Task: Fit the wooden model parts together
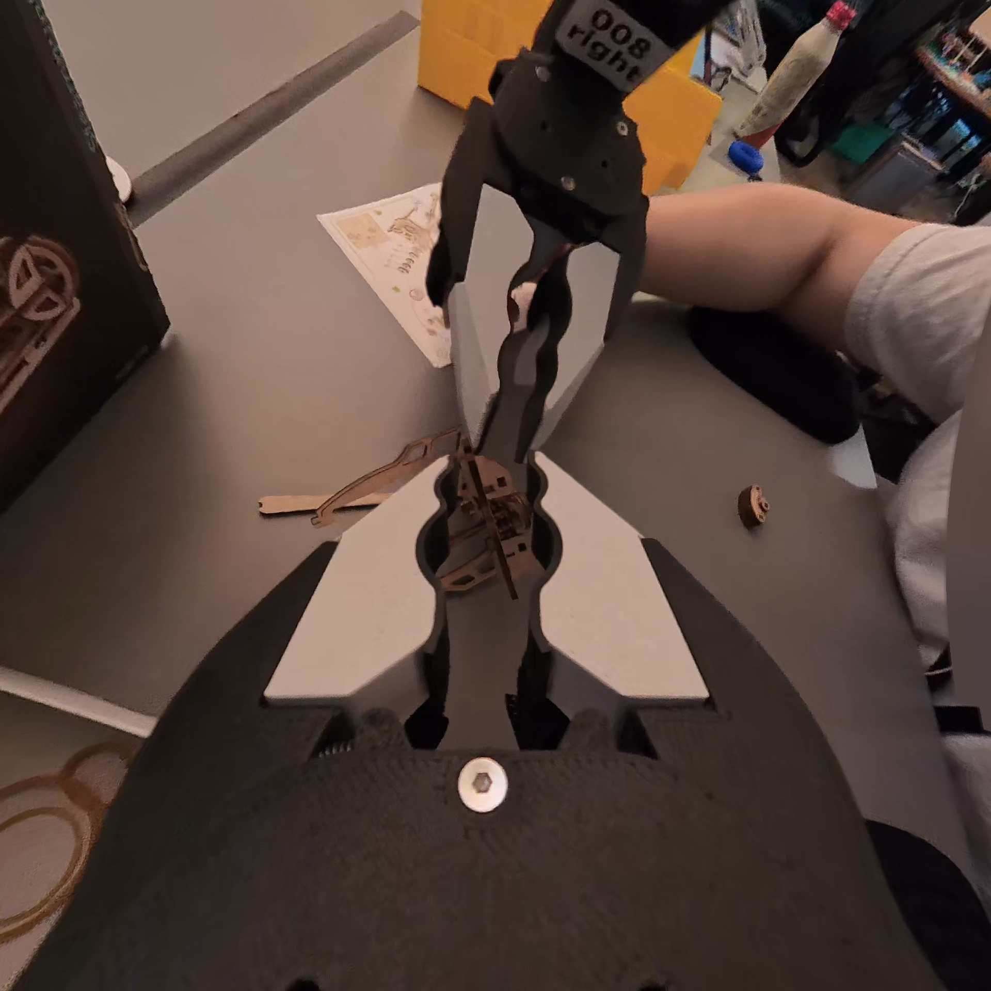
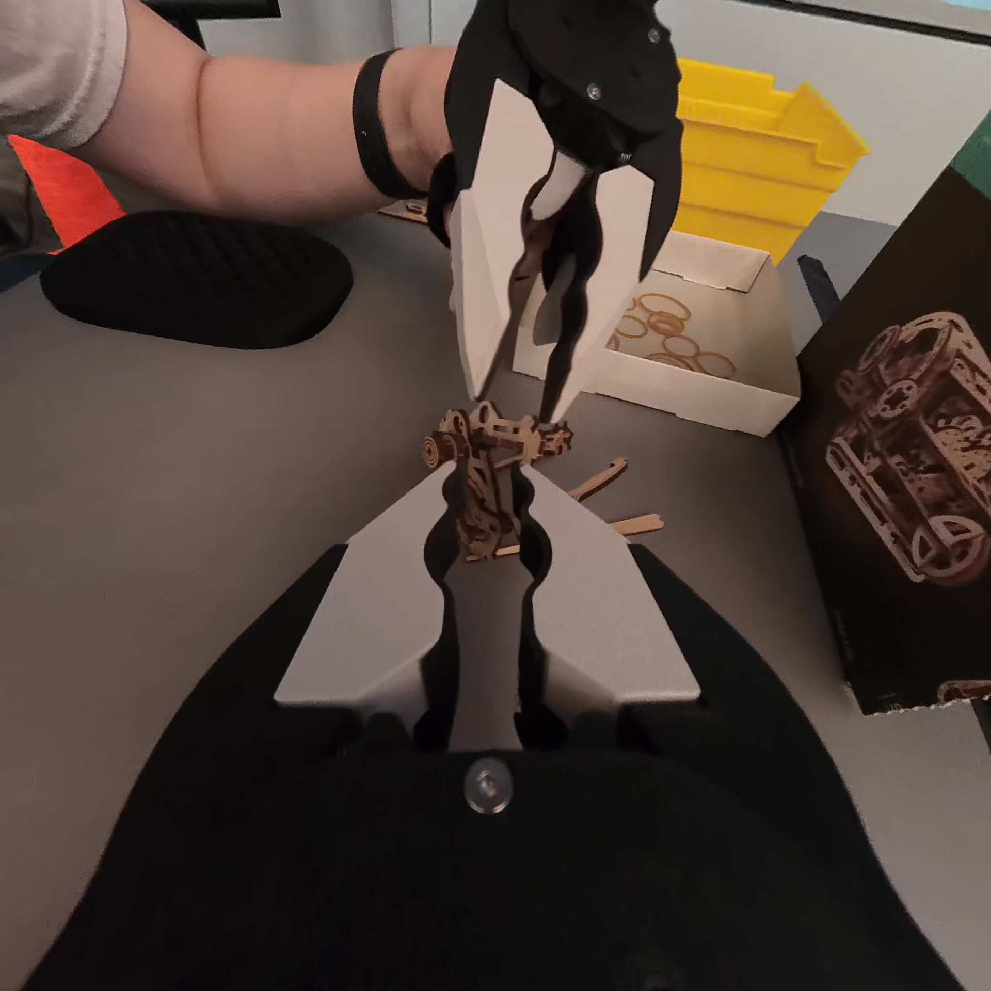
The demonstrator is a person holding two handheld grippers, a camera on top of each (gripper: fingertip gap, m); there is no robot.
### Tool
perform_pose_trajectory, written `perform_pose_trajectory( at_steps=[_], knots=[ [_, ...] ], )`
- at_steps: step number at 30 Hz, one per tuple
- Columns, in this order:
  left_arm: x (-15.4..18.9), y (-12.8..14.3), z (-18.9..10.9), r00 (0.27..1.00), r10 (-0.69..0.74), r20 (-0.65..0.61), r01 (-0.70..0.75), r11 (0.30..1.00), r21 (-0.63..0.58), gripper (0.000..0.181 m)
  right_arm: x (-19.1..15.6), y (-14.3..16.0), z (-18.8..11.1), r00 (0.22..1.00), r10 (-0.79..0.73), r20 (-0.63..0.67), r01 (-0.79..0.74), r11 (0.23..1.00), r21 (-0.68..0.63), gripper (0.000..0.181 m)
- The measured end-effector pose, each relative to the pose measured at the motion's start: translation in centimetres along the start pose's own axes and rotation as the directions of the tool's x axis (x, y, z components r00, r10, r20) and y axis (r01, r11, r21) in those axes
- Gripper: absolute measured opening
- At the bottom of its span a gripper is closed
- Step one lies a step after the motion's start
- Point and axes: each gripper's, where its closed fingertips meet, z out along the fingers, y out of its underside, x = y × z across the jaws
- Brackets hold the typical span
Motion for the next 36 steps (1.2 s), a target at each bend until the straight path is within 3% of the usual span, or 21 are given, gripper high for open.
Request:
perform_pose_trajectory(
  at_steps=[3,11,19,30,36],
  knots=[
    [-0.5,0.9,0.2,0.999,0.022,0.040,-0.020,0.999,-0.047,0.023,-0.1,0.7,0.4,0.999,0.029,0.037,-0.029,1.000,-0.003,0.013],
    [-0.7,1.7,1.3,1.000,-0.013,-0.010,0.012,0.997,-0.074,0.018,0.1,1.3,1.0,0.993,0.094,0.067,-0.093,0.996,-0.009,0.006],
    [-0.4,1.4,1.2,1.000,0.001,-0.017,-0.002,0.999,-0.049,0.015,-0.2,1.2,1.1,0.987,0.137,0.086,-0.137,0.991,-0.003,0.001],
    [0.3,0.6,1.3,0.997,-0.041,-0.060,0.042,0.999,0.011,0.026,0.0,1.3,1.0,0.988,0.145,0.057,-0.145,0.989,-0.004,0.001],
    [-0.2,1.0,1.3,0.999,-0.034,-0.031,0.034,0.999,0.009,0.017,-0.1,1.3,1.0,0.990,0.134,0.054,-0.134,0.991,-0.004,0.001]
  ],
)
